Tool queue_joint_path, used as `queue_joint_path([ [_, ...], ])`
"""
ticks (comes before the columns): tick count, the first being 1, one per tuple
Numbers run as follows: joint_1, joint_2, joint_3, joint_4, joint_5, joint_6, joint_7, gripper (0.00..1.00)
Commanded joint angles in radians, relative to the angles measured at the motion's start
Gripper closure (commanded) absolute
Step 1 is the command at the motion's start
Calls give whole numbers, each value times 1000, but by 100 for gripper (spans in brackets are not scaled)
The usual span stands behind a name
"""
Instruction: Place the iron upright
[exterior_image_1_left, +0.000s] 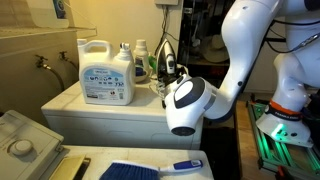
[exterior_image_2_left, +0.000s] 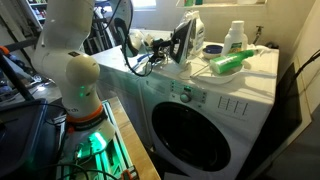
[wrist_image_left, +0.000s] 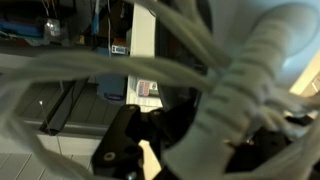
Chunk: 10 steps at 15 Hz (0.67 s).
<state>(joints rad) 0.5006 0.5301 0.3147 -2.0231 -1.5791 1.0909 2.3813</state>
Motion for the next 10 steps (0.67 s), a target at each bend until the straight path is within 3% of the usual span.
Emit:
queue_joint_path([
  [1, 1, 48, 7, -11, -58, -22, 24, 99],
  [6, -10, 49, 8, -36, -76, -9, 0, 99],
  [10, -33, 58, 40, -5, -3, 52, 58, 99],
])
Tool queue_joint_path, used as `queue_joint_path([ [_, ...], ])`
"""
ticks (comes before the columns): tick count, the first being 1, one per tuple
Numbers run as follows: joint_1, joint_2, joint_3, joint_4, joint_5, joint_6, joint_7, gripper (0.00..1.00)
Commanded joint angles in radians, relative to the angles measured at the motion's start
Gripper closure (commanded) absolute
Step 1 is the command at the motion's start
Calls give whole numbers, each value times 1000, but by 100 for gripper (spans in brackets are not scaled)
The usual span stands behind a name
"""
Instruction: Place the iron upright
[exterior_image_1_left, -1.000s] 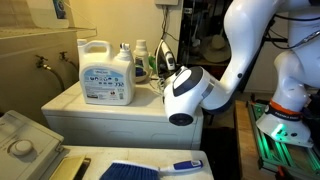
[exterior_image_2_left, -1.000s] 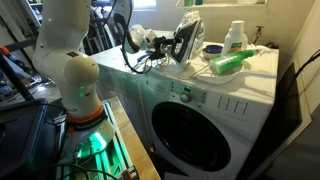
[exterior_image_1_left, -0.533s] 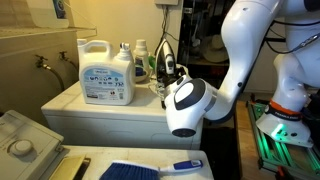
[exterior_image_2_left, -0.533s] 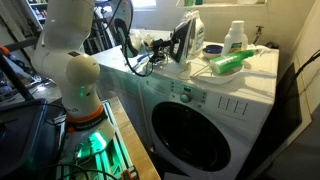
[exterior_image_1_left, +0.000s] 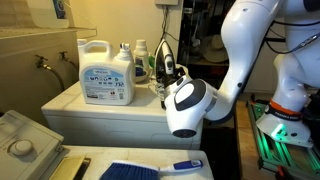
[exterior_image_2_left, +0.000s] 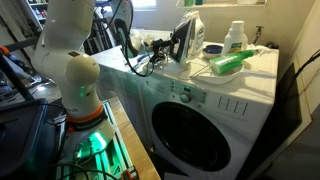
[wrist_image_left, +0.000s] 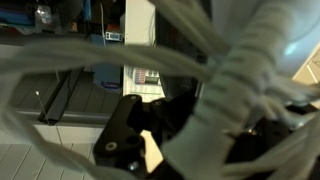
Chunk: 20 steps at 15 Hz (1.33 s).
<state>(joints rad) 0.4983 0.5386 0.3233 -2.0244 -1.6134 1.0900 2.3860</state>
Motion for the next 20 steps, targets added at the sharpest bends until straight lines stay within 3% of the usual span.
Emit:
queue_joint_path([
  [1, -37, 49, 37, -1, 41, 62, 64, 99],
  [6, -79, 21, 66, -2, 91, 191, 114, 99],
  [17, -130, -61, 57, -23, 188, 542, 97, 99],
  [20, -127, -68, 51, -27, 186, 562, 87, 98],
])
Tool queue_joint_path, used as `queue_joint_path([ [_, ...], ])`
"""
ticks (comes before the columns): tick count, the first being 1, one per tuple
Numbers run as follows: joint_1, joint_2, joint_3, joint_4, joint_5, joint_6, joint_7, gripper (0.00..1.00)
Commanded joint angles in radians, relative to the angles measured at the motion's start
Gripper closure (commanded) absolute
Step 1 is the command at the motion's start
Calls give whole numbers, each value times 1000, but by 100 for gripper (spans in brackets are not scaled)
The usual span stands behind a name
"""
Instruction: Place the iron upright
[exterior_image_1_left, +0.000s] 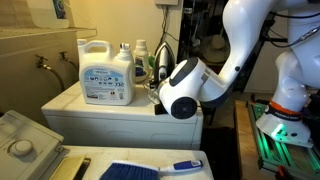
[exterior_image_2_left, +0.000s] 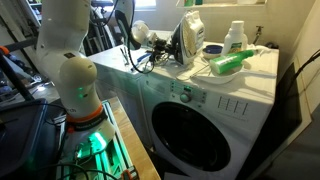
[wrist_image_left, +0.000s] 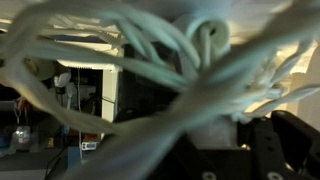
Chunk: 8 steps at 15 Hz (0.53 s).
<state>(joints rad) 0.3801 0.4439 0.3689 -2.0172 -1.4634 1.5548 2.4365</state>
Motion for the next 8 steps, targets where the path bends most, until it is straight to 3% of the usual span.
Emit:
queue_joint_path([
  [1, -11, 22, 5, -33, 37, 101, 40, 69],
  [3, -10, 9, 2, -30, 44, 110, 35, 62],
  [8, -4, -30, -1, -29, 96, 112, 12, 22],
])
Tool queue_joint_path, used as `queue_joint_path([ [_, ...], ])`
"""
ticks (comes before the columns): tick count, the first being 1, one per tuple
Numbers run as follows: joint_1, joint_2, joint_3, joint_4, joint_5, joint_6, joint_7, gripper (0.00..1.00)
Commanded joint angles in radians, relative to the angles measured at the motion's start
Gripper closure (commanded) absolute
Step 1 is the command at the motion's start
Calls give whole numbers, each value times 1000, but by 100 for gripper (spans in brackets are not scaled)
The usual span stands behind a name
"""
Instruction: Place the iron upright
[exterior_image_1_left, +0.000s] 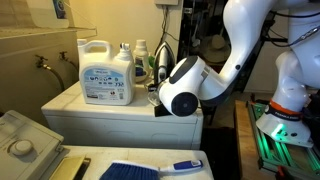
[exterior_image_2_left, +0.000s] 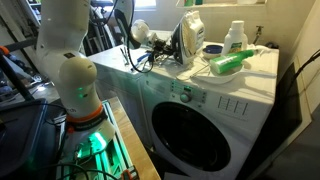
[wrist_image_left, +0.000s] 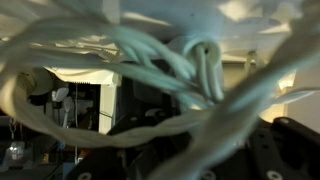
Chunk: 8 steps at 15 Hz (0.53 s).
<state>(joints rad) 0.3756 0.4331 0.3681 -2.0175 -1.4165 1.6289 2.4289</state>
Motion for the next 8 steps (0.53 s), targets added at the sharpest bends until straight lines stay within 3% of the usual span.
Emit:
queue_joint_path([
  [1, 2, -22, -2, -28, 59, 33, 21, 15],
  [3, 3, -27, -3, -29, 74, 32, 22, 1],
  [8, 10, -83, 2, -55, 95, 20, 14, 0],
])
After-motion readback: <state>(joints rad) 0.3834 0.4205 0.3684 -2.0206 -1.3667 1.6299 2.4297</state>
